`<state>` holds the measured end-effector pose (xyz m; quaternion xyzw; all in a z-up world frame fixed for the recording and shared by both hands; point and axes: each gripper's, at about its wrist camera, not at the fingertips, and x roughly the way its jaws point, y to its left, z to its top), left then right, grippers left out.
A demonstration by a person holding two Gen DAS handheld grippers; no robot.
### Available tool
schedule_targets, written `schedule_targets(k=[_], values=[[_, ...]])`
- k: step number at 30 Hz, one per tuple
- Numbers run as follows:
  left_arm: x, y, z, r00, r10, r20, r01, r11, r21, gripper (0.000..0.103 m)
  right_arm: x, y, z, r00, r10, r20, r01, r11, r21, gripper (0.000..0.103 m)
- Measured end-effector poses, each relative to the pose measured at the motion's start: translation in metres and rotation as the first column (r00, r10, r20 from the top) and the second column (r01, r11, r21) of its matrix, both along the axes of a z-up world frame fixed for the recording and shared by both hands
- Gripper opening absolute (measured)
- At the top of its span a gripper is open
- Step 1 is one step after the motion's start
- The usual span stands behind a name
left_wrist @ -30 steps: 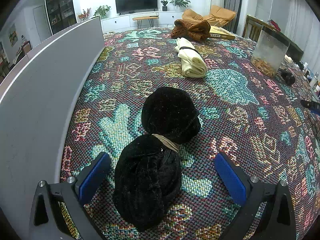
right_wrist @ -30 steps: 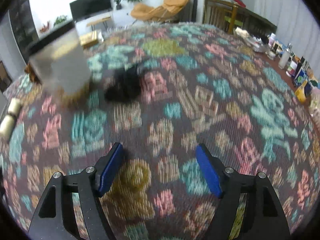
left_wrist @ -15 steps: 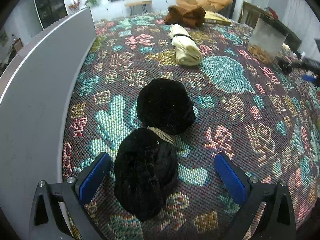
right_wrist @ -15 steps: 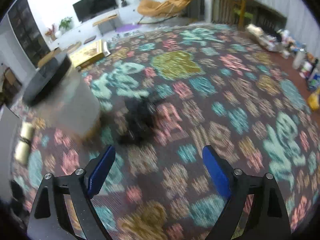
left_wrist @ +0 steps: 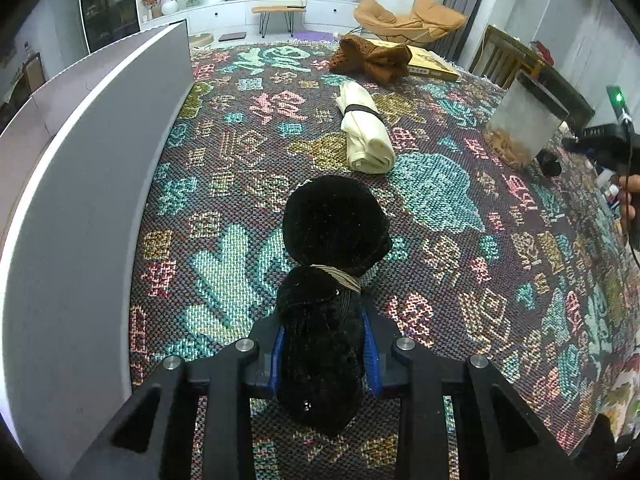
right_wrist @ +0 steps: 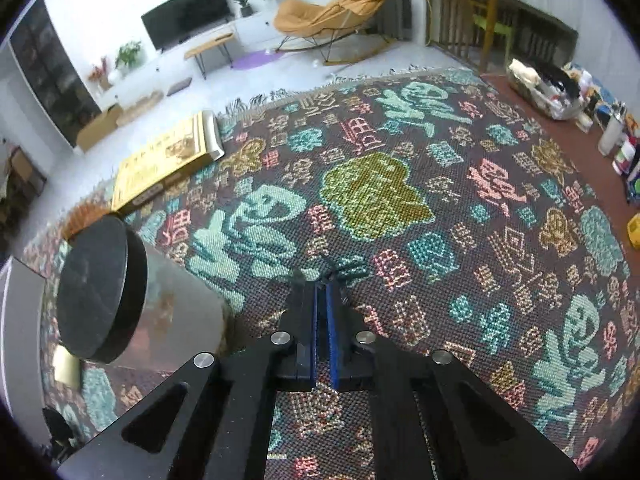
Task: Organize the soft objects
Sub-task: 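Lift the black clip and plush and swing both grippers toward the white box, then lower both items into the white box and open both grippers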
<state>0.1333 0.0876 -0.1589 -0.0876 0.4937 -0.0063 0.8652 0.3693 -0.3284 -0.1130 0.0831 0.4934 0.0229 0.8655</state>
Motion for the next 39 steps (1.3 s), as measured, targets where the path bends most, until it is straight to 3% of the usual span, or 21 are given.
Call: schedule_targets(k=[1,2,3,7,9,10,11,13,17,20,23,26,28,31,34,36,37,38,39], values=[[-0.001,0.001,-0.001,1.000,0.002,-0.003,-0.002,1.000,-0.003,0.031,0.002,-0.002,-0.002,1.000,-0.012,-0.012,0.012,1.000,0.024,0.036],[-0.003,0.001,-0.003,1.000,0.004,-0.006,-0.004,1.000,-0.004,0.031,0.001,-0.006,-0.003,1.000,-0.020,-0.007,0.020,0.998,0.058,0.065],[-0.005,0.003,-0.006,1.000,0.007,-0.006,-0.007,1.000,-0.009,0.031,-0.002,-0.009,-0.002,1.000,-0.030,0.008,0.029,0.995,0.099,0.071],[-0.013,0.004,-0.013,1.000,0.001,0.007,-0.001,1.000,-0.003,0.031,0.006,0.001,-0.023,0.997,-0.036,-0.073,0.042,0.995,0.093,0.071],[-0.014,0.002,-0.013,1.000,-0.007,0.014,0.007,1.000,0.019,0.031,0.010,0.015,-0.038,0.995,0.008,-0.100,-0.001,0.998,0.070,0.067],[-0.015,0.004,-0.012,1.000,-0.004,0.020,0.004,1.000,0.013,0.031,0.012,0.022,-0.045,0.992,0.027,-0.122,-0.023,0.999,0.026,0.039],[-0.015,0.007,-0.009,0.999,0.004,0.034,-0.004,1.000,-0.001,0.031,0.012,0.030,-0.049,0.991,0.039,-0.127,-0.043,0.999,-0.032,0.035],[-0.017,0.014,-0.001,0.997,0.019,0.071,-0.017,0.999,-0.039,0.031,0.009,0.033,-0.043,0.995,0.023,-0.097,-0.029,0.998,-0.060,0.034],[-0.025,0.023,0.024,0.989,0.038,0.145,-0.027,0.996,-0.081,0.031,-0.005,0.025,0.006,0.998,-0.011,0.068,0.016,0.996,-0.084,0.034],[-0.032,0.031,0.046,0.982,0.050,0.185,-0.028,0.992,-0.123,0.031,-0.017,0.028,0.048,0.988,0.020,0.155,0.000,0.992,-0.126,0.034],[-0.048,0.046,0.076,0.972,0.066,0.227,-0.023,0.982,-0.189,0.031,-0.038,0.051,0.097,0.974,0.104,0.203,-0.078,0.988,-0.130,0.034],[-0.069,0.071,0.103,0.961,0.090,0.262,-0.038,0.980,-0.197,0.031,-0.075,0.108,0.140,0.937,0.249,0.243,-0.229,0.967,-0.108,0.034],[-0.089,0.102,0.119,0.953,0.127,0.276,-0.079,0.981,-0.178,0.031,-0.100,0.149,0.154,0.906,0.336,0.259,-0.331,0.941,-0.066,0.034],[-0.118,0.150,0.129,0.944,0.194,0.265,-0.168,0.979,-0.119,0.031,-0.146,0.229,0.161,0.834,0.479,0.273,-0.505,0.862,0.031,0.034],[-0.143,0.194,0.126,0.934,0.269,0.234,-0.262,0.963,-0.060,0.031,-0.193,0.313,0.152,0.749,0.606,0.269,-0.649,0.752,0.114,0.034],[-0.158,0.223,0.118,0.912,0.353,0.209,-0.360,0.933,-0.004,0.036,-0.220,0.365,0.141,0.694,0.672,0.260,-0.717,0.678,0.160,0.035],[-0.163,0.235,0.112,0.903,0.384,0.193,-0.395,0.918,0.022,0.052,-0.232,0.390,0.135,0.667,0.701,0.253,-0.744,0.640,0.192,0.039],[-0.166,0.247,0.105,0.894,0.413,0.172,-0.425,0.904,0.042,0.083,-0.240,0.409,0.128,0.646,0.721,0.249,-0.763,0.604,0.229,0.054],[-0.170,0.257,0.098,0.885,0.441,0.151,-0.453,0.890,0.055,0.095,-0.248,0.430,0.121,0.622,0.744,0.242,-0.779,0.560,0.281,0.067]])
